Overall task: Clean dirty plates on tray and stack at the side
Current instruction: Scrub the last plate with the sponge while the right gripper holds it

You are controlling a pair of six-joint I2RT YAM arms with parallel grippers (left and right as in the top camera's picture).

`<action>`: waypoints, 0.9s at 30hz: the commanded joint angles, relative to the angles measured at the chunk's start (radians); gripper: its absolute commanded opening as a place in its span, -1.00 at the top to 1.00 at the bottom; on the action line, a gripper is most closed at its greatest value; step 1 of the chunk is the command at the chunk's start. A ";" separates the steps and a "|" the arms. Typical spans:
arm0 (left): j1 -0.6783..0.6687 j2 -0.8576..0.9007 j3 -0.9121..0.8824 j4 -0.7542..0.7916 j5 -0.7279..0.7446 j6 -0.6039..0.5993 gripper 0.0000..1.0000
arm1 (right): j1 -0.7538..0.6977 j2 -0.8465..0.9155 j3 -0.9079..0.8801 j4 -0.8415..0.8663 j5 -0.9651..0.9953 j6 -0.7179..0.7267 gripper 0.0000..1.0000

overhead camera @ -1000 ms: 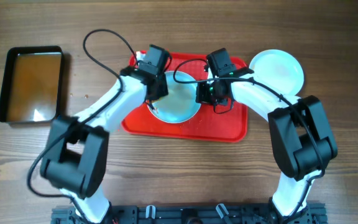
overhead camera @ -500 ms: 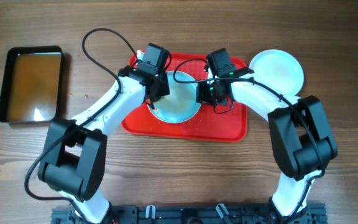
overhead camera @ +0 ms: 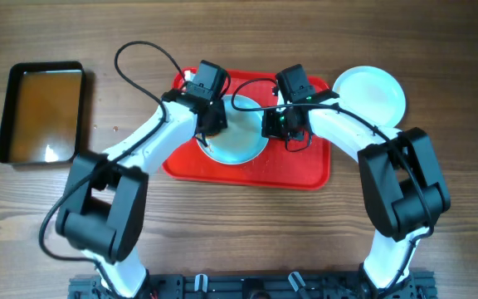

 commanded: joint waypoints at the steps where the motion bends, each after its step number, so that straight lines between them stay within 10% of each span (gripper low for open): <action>1: -0.011 -0.049 -0.005 0.011 0.206 -0.117 0.92 | -0.009 0.027 -0.023 -0.005 0.063 0.003 0.91; 10: -0.010 0.145 -0.005 0.046 0.235 -0.158 0.92 | -0.009 0.027 -0.023 -0.006 0.062 -0.001 0.92; 17: -0.007 0.163 -0.005 -0.121 -0.381 0.081 0.92 | -0.009 0.027 -0.023 -0.009 0.062 -0.008 0.91; 23: -0.013 0.078 0.036 -0.154 -0.630 0.114 0.92 | -0.009 0.027 -0.023 -0.009 0.062 -0.008 0.91; 27: -0.014 -0.013 0.042 -0.088 -0.465 0.106 0.92 | -0.009 0.027 -0.023 -0.008 0.062 -0.009 0.91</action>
